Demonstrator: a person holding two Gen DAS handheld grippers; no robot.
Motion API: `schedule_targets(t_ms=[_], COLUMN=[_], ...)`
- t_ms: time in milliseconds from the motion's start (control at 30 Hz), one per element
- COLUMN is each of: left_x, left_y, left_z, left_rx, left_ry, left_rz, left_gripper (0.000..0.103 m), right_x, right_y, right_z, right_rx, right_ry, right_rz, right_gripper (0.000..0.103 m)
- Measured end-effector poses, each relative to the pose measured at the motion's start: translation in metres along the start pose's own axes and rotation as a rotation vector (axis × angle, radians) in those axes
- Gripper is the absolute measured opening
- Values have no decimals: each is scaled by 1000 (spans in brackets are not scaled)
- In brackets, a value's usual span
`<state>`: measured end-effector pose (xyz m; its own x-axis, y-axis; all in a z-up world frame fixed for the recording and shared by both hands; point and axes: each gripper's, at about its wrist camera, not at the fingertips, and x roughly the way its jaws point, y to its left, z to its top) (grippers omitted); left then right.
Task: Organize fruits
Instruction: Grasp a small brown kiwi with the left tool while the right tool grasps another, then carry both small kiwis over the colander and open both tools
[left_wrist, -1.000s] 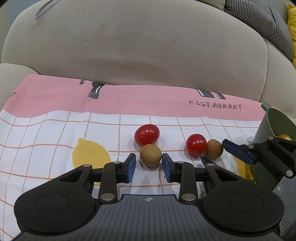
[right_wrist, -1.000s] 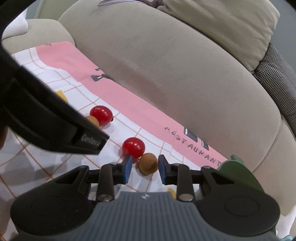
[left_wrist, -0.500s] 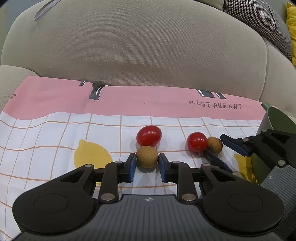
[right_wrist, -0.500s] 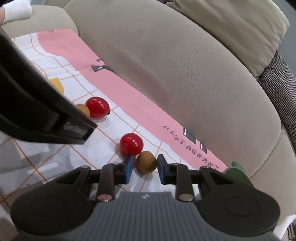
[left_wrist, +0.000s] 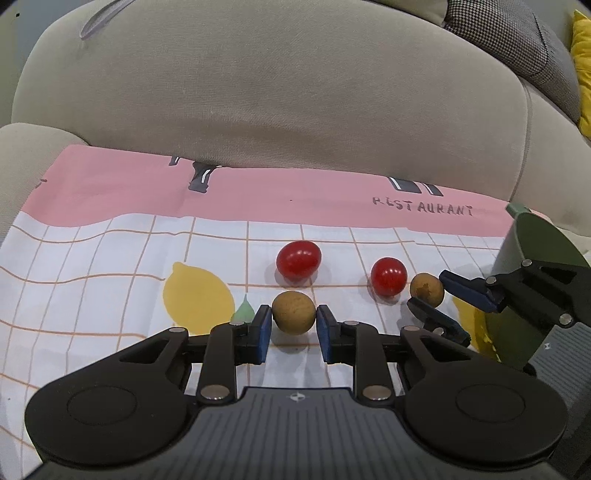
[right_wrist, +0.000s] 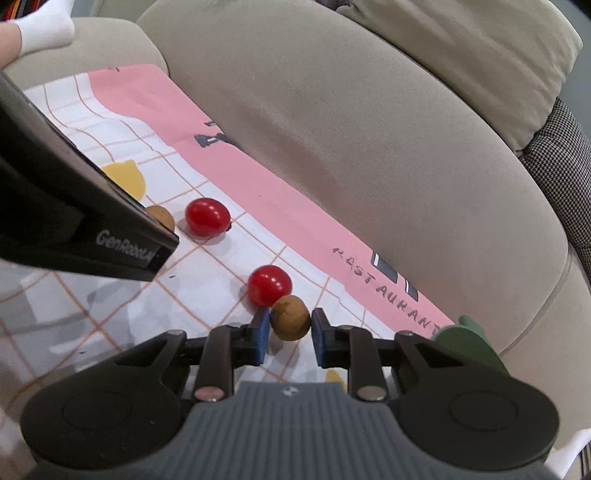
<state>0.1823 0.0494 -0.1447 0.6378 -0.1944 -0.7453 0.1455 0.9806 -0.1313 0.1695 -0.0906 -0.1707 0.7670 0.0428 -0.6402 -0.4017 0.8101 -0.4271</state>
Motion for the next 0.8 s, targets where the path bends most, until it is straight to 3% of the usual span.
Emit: schedule_targets(t_ms=[400,800], left_x=[-42,-98], left_y=[-20,-58], left_z=[-5,-17], left_rx=[28,46], left_ry=[8,19], left_rz=[-11,-80], left_gripper=[29,29], right_x=[-58,-125], right_y=[-35,-76], right_z=[-4,-26], right_rx=[271,471], right_ry=[7,-17], right_rz=[162,322], right_gripper=[20,20])
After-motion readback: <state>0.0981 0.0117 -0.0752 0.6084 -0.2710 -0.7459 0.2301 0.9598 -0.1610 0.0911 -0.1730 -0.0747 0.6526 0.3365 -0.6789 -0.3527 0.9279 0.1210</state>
